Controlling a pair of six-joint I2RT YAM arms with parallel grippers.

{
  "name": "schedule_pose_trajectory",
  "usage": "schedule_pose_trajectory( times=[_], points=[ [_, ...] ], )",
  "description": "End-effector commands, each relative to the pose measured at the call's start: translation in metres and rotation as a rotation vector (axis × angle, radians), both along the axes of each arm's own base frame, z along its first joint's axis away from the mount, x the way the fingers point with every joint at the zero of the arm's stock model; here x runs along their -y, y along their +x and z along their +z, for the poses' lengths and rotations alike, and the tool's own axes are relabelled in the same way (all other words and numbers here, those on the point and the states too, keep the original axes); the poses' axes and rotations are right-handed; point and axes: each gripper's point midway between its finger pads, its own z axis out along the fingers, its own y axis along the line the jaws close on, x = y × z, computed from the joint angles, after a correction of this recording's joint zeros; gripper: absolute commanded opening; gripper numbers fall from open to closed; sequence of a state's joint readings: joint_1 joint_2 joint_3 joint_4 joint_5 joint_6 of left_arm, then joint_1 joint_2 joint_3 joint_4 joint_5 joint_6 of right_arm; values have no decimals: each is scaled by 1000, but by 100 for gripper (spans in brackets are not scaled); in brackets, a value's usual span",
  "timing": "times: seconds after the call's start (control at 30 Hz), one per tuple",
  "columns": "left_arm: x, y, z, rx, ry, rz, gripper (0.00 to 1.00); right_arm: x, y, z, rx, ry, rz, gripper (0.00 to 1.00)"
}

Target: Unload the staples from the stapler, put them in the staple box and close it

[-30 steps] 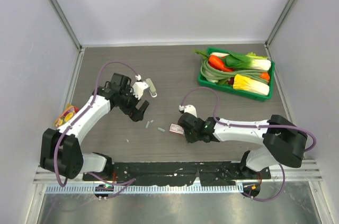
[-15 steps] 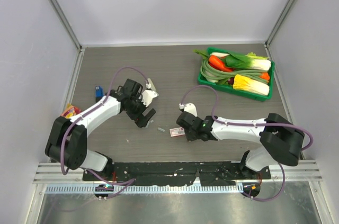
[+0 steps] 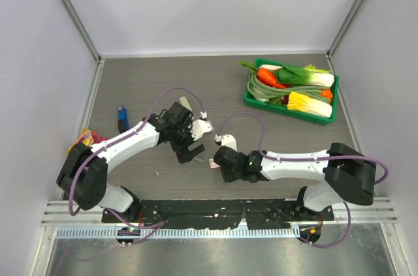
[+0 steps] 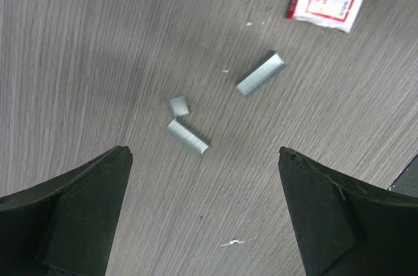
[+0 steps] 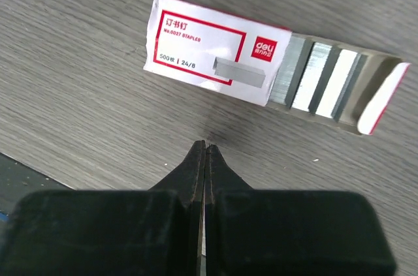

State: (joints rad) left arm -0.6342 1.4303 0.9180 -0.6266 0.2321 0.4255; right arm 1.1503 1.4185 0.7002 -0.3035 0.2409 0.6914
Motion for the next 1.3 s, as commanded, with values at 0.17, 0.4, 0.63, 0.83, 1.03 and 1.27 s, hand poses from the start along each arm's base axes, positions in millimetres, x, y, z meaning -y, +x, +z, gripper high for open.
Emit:
schedule_pose_trajectory(
  times=[0.17,0.4,0.63,0.83,1.03,1.27],
  points=[
    [21,11,16,63,-33,-83,100,-15,4,-6,-7,-20,-31,1],
    [16,10,18,82,-30,-77,100,-10,10,-12,-11,-82,-51,1],
    [12,23,28,84,-75,30,100,-7,17,-8,9,-98,-62,1],
    [0,40,33,40,-140,133,100,-13,30,0,44,-110,-55,1],
    [-17,46,35,48,-152,187,100,-15,39,-4,46,-115,-58,1],
    [-24,48,36,42,-168,214,100,-16,52,-4,52,-107,-66,1]
  ],
)
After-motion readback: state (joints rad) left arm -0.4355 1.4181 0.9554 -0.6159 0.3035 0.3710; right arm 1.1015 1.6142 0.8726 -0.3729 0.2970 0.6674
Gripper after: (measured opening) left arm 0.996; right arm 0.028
